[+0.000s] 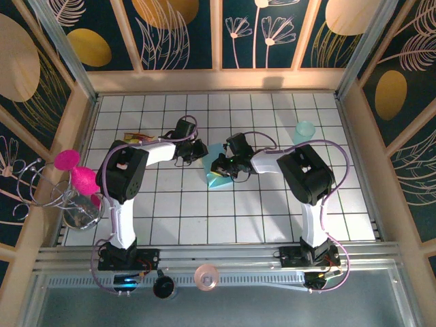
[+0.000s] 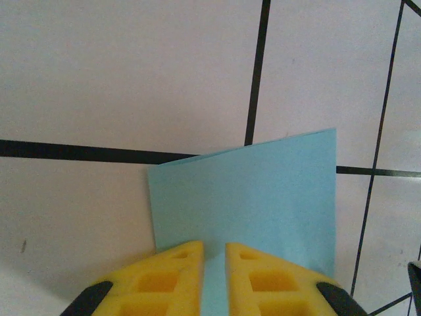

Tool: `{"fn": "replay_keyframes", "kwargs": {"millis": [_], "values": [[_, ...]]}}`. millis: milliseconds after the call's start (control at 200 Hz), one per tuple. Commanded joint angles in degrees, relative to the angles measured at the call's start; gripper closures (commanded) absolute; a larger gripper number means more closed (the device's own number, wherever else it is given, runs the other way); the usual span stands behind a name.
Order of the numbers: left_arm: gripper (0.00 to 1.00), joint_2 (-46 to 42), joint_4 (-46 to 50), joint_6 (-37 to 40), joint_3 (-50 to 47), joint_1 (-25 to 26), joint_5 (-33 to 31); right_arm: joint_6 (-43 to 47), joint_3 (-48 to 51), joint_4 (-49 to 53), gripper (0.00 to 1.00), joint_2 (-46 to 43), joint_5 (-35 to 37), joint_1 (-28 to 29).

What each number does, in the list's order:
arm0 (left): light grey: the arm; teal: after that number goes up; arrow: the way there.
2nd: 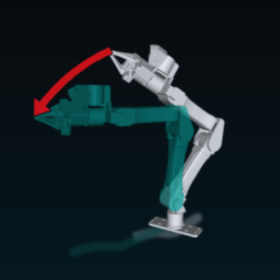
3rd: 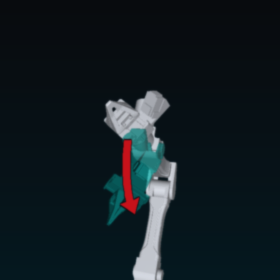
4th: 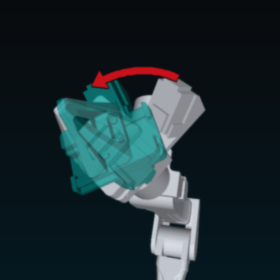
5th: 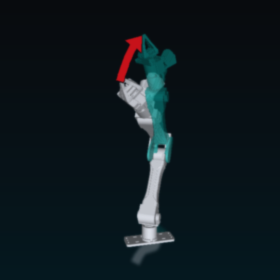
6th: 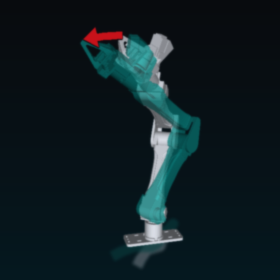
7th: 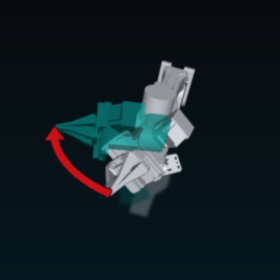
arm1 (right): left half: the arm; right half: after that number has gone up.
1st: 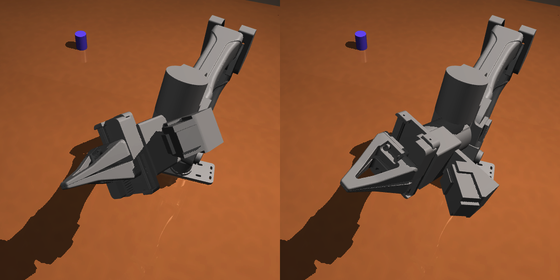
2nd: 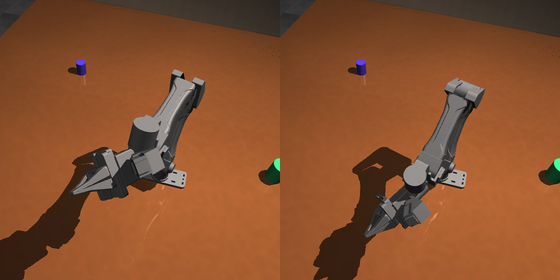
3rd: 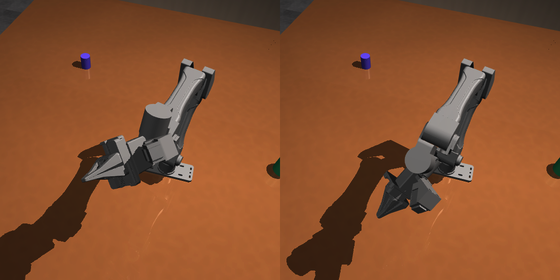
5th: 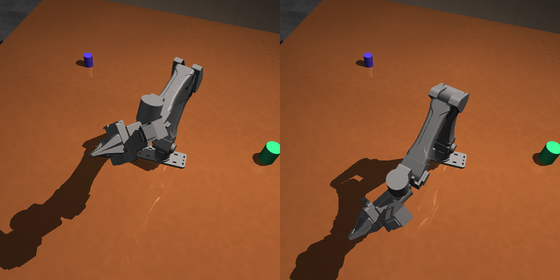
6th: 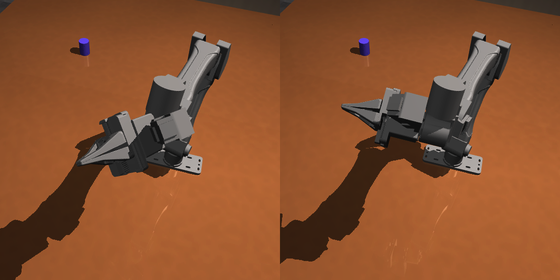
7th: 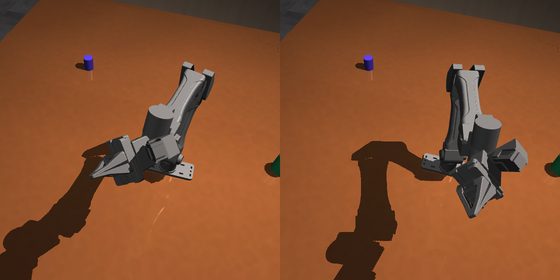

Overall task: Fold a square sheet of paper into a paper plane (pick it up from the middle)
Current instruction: Fold the triangle a second time at the center of the table.

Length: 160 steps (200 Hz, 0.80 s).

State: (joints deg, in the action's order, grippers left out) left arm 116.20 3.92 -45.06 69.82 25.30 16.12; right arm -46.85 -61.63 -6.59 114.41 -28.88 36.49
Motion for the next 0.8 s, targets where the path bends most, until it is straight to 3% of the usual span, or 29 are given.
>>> {"fn": "replay_keyframes", "kwargs": {"millis": [0, 431, 566, 796], "values": [[0.83, -2.6, 3.8, 0.1, 1.1, 0.3, -0.7, 0.4, -0.6, 3.7, 0.85, 1.5, 1.5, 0.5], [0.79, -10.2, 3.9, -1.6, -2.2, -1.5, -7.4, -0.1, -0.8, 2.5, 0.62, 1.2, 0.4, 0.1], [0.76, -12.7, 2.1, -2.3, -4.9, -2.3, -5.9, 0.0, -0.5, 2.2, 0.57, 1.1, 0.3, 0.0], [0.76, -14.7, -1.0, -2.6, -8.6, -2.3, 0.3, 0.5, 0.3, 2.9, 0.60, 1.0, 1.3, 0.1]]}}
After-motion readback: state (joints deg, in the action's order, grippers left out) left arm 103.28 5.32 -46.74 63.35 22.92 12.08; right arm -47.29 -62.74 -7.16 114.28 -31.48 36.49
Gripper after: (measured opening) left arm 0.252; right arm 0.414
